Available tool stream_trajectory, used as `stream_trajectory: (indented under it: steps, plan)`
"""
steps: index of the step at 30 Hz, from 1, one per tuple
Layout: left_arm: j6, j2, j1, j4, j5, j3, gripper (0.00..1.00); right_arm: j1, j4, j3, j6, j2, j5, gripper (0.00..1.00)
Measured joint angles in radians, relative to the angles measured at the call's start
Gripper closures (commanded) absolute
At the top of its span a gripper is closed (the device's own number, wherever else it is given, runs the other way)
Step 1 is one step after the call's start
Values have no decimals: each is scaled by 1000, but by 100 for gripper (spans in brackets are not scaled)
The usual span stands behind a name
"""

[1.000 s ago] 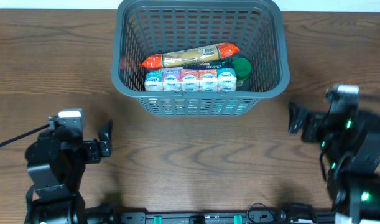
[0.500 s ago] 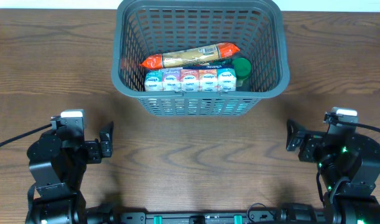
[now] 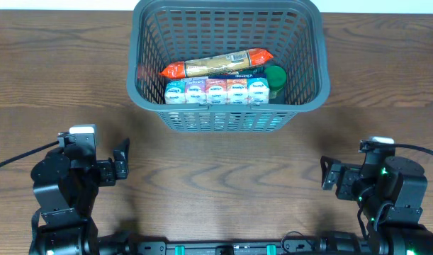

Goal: Pack container

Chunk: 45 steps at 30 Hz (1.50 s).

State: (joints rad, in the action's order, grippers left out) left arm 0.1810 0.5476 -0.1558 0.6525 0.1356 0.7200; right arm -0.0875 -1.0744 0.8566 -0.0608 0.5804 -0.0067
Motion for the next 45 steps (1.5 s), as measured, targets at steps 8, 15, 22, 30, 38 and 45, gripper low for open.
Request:
stream_trajectory:
  steps: [8,15,22,30,38,45]
  plan:
    - [0,0,0,0,0,0,1,22,4,-61,-1,-203,-43,1]
    - [0,0,0,0,0,0,1,58,208,-302,-8,-526,-92,1]
    - [0,1,0,-2,0,-1,1,153,787,-602,32,-565,-91,1]
    - [3,1,0,-1,0,-1,1,232,1030,-832,74,-568,55,1]
    - [3,1,0,0,0,-1,1,236,1015,-850,124,-568,116,1]
    - [3,1,0,0,0,-1,1,236,1015,-850,123,-568,112,1]
